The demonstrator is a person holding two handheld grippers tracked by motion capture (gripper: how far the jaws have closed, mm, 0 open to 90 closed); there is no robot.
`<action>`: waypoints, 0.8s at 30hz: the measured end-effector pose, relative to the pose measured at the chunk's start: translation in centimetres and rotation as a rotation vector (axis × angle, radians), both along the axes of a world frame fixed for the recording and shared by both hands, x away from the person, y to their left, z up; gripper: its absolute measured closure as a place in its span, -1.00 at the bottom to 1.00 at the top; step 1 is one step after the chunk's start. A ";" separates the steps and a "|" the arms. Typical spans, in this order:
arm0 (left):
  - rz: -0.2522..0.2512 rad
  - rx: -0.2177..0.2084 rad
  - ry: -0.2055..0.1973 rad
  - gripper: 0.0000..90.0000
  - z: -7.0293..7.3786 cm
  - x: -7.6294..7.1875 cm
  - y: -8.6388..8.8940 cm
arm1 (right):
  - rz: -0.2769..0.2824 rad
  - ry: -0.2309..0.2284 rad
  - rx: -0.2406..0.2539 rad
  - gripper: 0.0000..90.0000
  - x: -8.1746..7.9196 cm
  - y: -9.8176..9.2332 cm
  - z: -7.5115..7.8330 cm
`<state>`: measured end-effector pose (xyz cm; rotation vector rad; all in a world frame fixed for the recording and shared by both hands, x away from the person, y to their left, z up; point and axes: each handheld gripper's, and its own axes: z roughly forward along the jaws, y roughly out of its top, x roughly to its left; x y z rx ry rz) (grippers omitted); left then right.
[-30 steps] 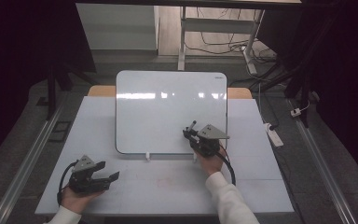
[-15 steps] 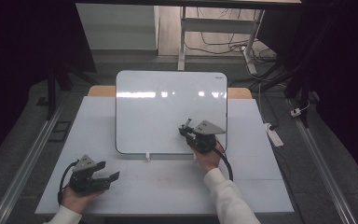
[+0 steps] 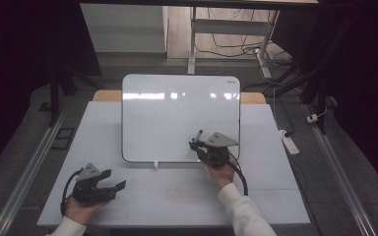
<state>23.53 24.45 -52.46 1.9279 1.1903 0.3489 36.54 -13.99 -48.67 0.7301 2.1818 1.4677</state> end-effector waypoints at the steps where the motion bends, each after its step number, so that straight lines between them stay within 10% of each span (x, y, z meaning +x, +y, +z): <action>1: -0.001 0.000 0.000 -0.44 0.0 0.0 0.0 | 0.004 -0.006 0.012 0.72 -0.3 -0.3 0.3; 15: 0.001 -0.059 -0.120 -0.40 2.0 -0.5 -1.0 | 0.129 0.078 0.076 0.72 -4.9 -2.7 1.2; 24: -0.145 -0.076 -0.205 -0.36 5.8 0.4 -7.0 | 0.170 0.119 0.043 0.72 -6.2 -1.9 0.5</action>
